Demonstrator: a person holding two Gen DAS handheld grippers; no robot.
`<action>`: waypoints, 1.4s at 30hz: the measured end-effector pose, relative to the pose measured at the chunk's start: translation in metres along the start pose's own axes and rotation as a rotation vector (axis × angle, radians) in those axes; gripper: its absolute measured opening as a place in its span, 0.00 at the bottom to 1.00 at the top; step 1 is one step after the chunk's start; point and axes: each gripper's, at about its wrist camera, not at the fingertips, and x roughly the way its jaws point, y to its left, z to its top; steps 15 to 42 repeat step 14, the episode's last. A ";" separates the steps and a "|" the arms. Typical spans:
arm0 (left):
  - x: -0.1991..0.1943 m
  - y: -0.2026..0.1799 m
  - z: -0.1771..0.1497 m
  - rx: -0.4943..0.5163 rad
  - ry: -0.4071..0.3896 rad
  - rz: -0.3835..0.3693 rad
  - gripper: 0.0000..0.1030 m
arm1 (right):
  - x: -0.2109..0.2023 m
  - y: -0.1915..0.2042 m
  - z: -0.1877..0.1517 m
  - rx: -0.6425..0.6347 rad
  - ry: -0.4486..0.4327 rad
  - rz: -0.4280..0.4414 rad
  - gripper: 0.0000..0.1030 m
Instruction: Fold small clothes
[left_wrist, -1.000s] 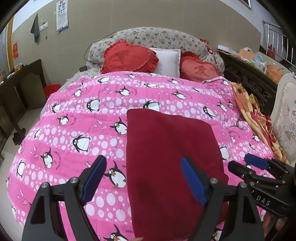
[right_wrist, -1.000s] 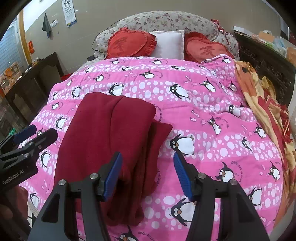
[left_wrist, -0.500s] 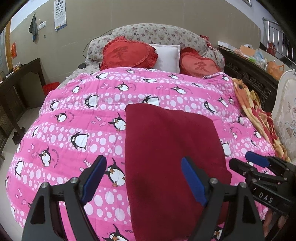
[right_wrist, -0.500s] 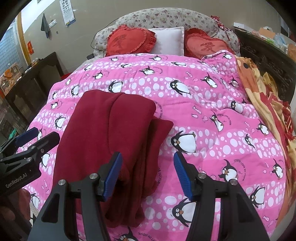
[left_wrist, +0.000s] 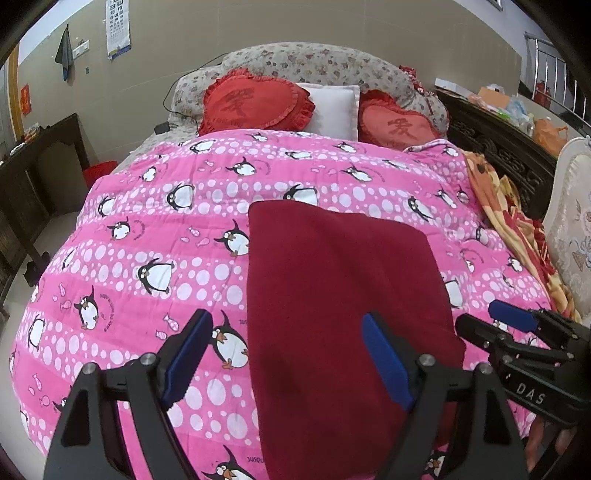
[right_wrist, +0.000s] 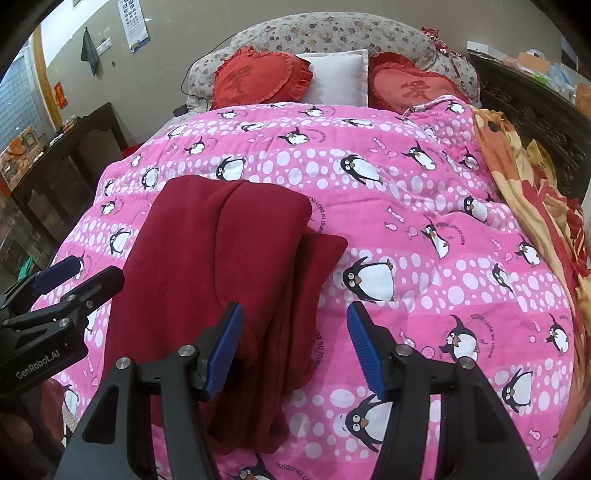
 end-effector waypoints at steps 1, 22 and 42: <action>0.000 0.000 0.000 0.000 0.001 -0.001 0.84 | 0.001 0.000 0.000 0.000 0.002 0.001 0.35; 0.004 0.007 -0.001 -0.011 -0.005 -0.004 0.84 | 0.003 -0.003 -0.001 0.004 0.002 0.002 0.36; 0.004 0.007 -0.001 -0.011 -0.005 -0.004 0.84 | 0.003 -0.003 -0.001 0.004 0.002 0.002 0.36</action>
